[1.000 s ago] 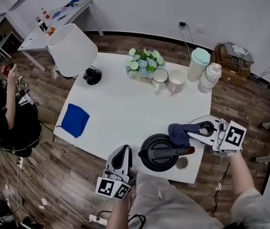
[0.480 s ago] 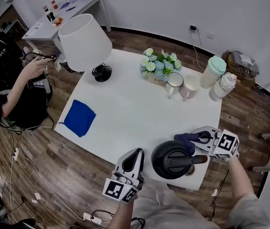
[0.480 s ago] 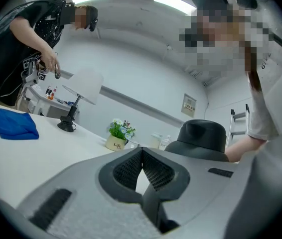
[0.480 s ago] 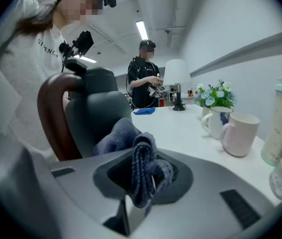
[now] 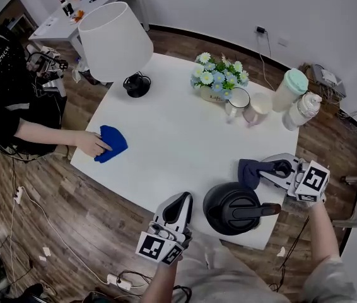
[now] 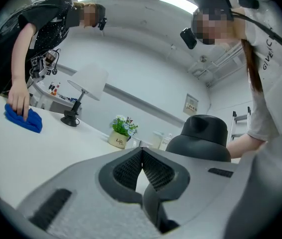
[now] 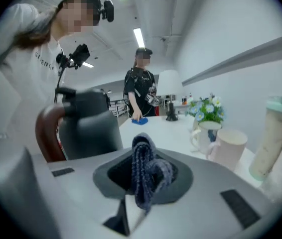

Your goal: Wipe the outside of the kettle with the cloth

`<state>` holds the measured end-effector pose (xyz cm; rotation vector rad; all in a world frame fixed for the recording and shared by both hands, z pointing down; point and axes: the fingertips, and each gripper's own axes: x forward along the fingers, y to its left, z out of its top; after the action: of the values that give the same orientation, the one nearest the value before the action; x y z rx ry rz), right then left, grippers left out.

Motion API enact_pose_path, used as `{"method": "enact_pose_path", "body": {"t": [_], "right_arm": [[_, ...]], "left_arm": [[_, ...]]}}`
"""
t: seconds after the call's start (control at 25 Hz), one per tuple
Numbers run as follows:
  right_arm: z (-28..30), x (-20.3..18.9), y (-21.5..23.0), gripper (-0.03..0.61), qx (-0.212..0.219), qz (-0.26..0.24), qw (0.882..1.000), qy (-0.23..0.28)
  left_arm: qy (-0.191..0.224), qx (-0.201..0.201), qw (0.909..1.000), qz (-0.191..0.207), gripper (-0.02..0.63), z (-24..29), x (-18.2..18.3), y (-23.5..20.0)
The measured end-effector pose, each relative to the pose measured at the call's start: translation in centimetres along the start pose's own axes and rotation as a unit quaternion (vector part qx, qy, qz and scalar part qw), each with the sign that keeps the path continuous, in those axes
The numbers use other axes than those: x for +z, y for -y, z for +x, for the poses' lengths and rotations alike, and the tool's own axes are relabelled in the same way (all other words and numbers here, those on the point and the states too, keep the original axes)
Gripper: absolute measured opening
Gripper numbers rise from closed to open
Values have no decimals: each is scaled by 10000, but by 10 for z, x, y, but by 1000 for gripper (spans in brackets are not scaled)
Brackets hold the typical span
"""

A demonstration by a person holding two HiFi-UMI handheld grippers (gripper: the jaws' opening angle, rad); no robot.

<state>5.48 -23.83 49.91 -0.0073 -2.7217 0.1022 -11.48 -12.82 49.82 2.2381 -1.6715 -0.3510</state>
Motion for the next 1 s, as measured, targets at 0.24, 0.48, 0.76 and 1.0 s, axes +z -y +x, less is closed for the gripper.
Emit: {"method": "enact_pose_path", "body": {"t": [0.24, 0.48, 0.76, 1.0], "right_arm": [[-24, 117, -29, 52, 995, -520, 9901, 843], [-1, 151, -53, 52, 2401, -603, 9675, 515], [66, 107, -58, 52, 3840, -249, 9199, -758], [115, 57, -71, 52, 4670, 14, 8618, -1979]], "left_arm": [[81, -34, 10000, -46, 8, 0, 9, 5], [196, -44, 9998, -9, 8, -1, 23, 2], [314, 181, 9993, -67, 8, -11, 26, -18], [375, 426, 9983, -90, 8, -21, 28, -41]]}}
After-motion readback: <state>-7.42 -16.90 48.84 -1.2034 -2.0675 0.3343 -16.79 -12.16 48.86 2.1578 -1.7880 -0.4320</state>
